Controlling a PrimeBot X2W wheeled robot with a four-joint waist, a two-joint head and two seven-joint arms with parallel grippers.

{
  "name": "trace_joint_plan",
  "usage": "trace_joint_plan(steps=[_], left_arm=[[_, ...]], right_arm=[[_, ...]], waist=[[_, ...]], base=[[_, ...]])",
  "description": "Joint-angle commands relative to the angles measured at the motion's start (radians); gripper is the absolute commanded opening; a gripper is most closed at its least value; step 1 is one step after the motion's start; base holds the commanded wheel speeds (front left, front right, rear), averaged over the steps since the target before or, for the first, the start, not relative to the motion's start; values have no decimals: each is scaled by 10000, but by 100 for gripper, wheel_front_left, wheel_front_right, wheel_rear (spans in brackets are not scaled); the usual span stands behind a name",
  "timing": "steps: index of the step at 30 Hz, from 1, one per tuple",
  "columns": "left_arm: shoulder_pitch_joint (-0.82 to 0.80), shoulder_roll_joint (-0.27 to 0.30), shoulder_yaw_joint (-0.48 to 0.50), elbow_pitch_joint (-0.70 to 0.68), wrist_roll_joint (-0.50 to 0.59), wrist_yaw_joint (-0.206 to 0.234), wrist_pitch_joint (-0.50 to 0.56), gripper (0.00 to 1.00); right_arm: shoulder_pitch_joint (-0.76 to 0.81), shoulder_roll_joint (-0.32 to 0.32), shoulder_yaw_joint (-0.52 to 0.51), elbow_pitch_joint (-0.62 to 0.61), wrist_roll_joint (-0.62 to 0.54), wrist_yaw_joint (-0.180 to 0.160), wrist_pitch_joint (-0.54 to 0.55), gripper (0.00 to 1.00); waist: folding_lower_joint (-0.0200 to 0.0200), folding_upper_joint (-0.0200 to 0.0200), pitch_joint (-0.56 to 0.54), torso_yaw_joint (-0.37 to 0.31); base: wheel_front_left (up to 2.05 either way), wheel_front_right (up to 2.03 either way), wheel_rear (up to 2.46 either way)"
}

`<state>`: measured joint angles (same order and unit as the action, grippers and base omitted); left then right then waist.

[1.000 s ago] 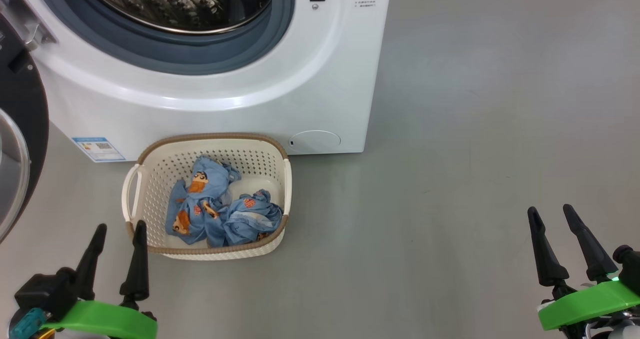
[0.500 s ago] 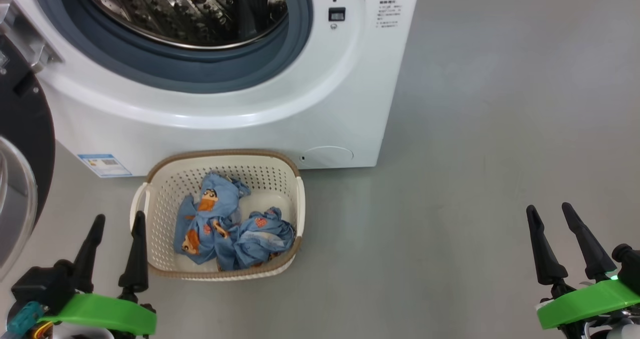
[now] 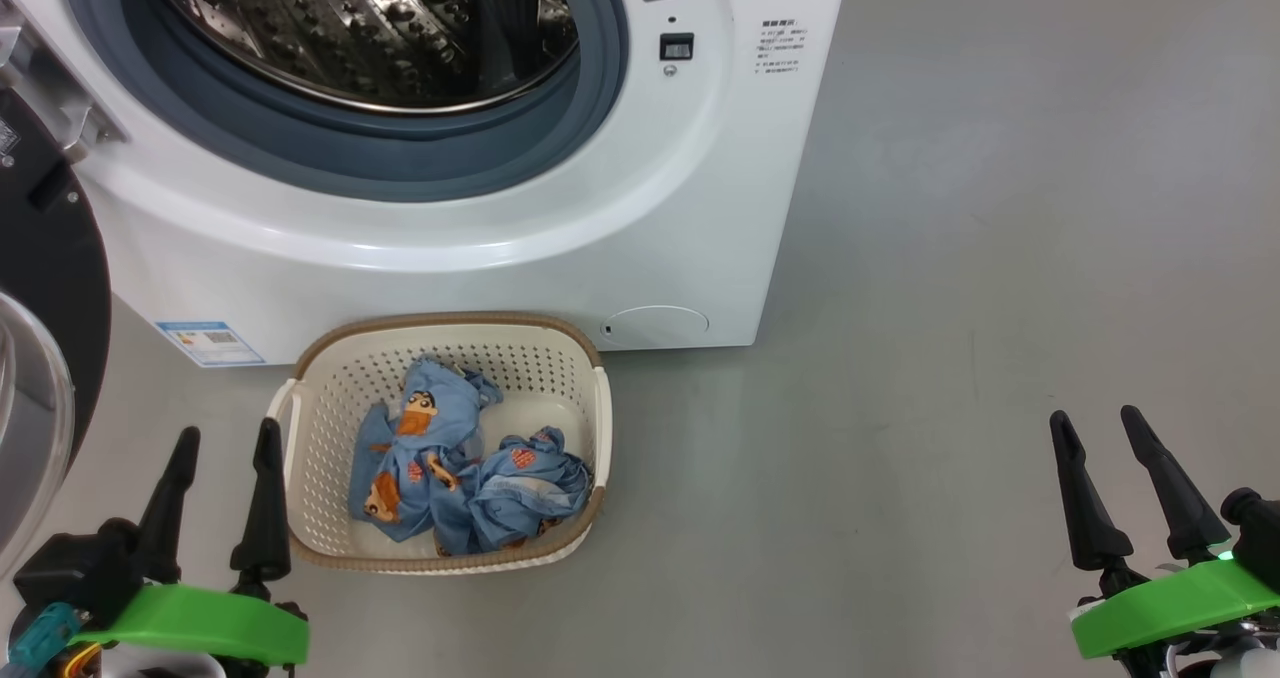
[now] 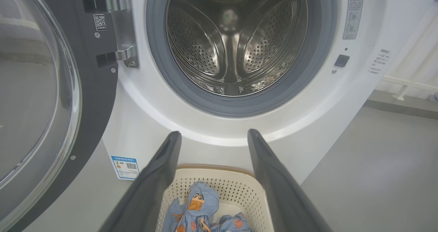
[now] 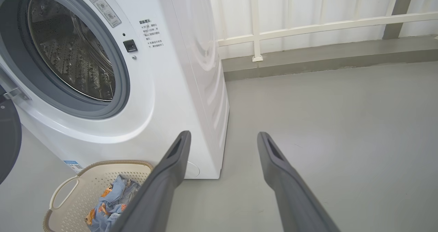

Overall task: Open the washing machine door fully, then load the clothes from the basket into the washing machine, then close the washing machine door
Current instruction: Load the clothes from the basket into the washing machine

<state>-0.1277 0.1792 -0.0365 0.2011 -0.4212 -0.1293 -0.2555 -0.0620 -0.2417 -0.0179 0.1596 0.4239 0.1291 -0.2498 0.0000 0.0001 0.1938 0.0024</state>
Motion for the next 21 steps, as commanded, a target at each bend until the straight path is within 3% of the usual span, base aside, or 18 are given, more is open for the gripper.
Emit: trace_joint_plan(steps=[1,13,21], left_arm=[[-306,250,345,-214,-8,-13,-63,100],[-212,134,232,-83,-12,-13,-63,100],[-299,-82,-131,823,-70,-13,-63,100]], right_arm=[[-168,-127,170,-230,-17,16,-120,100],[-201,-118,243,-263,9,16,-120,100],[-416,53,390,-315,5,16,-120,100]], waist=[[0,-1,-7,6],[0,-1,67,3],[0,-1,515,-164]], base=[[0,0,0],[0,0,0],[0,0,0]])
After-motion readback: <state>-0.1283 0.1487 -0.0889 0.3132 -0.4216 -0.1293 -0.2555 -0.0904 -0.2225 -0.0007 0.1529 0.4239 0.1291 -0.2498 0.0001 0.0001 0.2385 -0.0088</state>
